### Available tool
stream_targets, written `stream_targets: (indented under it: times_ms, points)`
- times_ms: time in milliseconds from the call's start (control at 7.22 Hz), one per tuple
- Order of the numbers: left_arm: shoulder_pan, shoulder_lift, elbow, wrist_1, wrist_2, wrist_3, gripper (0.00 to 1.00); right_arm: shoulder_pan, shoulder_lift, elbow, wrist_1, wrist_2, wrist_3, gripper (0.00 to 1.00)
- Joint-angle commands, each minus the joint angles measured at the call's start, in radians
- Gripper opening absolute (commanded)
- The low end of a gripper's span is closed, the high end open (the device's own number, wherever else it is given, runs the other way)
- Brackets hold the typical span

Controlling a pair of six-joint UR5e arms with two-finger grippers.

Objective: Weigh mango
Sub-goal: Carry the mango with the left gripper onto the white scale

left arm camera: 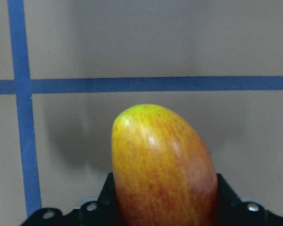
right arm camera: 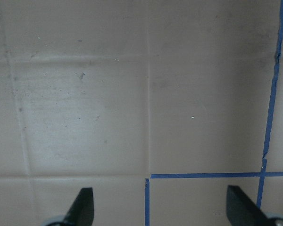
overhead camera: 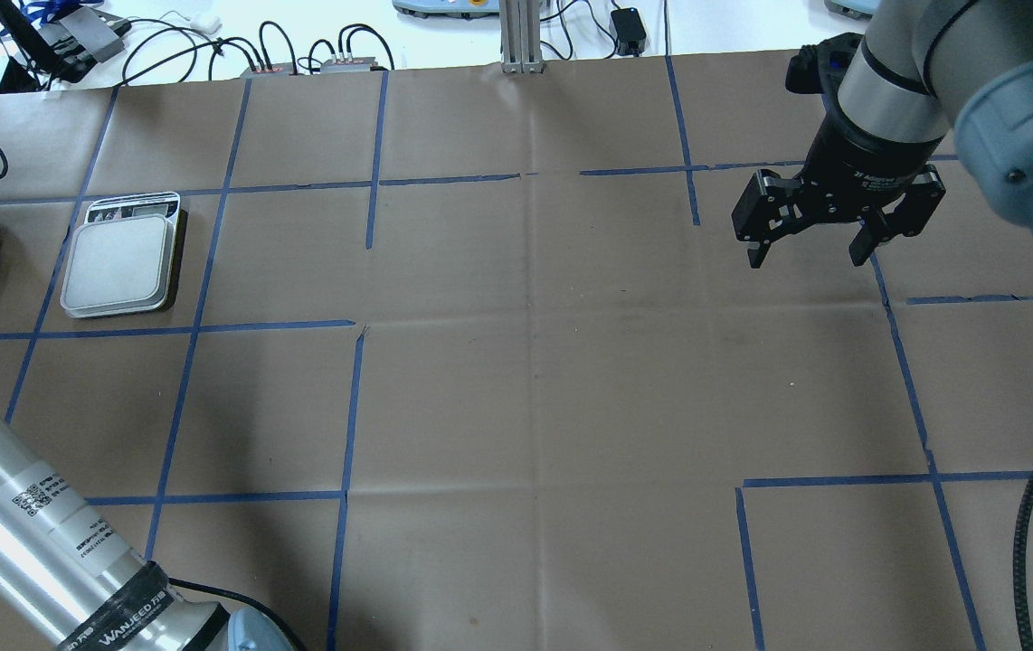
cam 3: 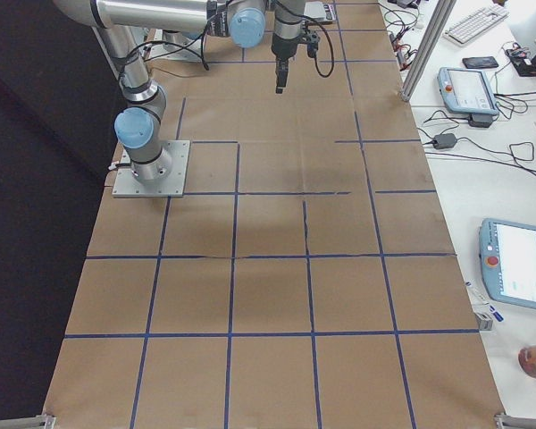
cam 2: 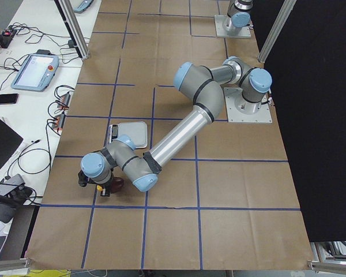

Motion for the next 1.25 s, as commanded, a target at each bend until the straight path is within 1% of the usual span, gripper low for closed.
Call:
stream_targets:
  times_ms: [0,138,277,415,554,692,831,969,1108]
  points:
    - [-0.002,0.025,0.014,-0.012,0.002,-0.001,0.47,0.000,0.000,0.000,0.000,0.000,0.000,1.00]
    - [-0.015,0.089,0.004,-0.062,0.005,-0.004,0.47,0.000,0.000,0.000,0.001,0.000,0.000,1.00]
    - [-0.046,0.157,-0.013,-0.140,0.014,-0.014,0.47,0.000,0.000,0.000,0.000,0.000,0.000,1.00]
    - [-0.073,0.214,-0.039,-0.206,0.016,-0.083,0.44,0.000,0.000,0.000,0.000,0.000,0.000,1.00]
    - [-0.115,0.267,-0.111,-0.215,0.016,-0.146,0.44,0.000,-0.001,0.000,0.000,0.000,0.000,1.00]
    - [-0.164,0.338,-0.215,-0.213,0.013,-0.233,0.44,0.000,-0.002,0.000,0.000,0.000,0.000,1.00]
    - [-0.213,0.423,-0.348,-0.201,0.013,-0.299,0.44,0.000,-0.002,0.000,0.000,0.000,0.000,1.00]
    - [-0.242,0.474,-0.481,-0.157,0.013,-0.345,0.44,0.000,0.000,0.000,0.000,0.000,0.000,1.00]
    - [-0.247,0.492,-0.595,-0.061,0.013,-0.350,0.44,0.000,-0.001,0.000,0.000,0.000,0.000,1.00]
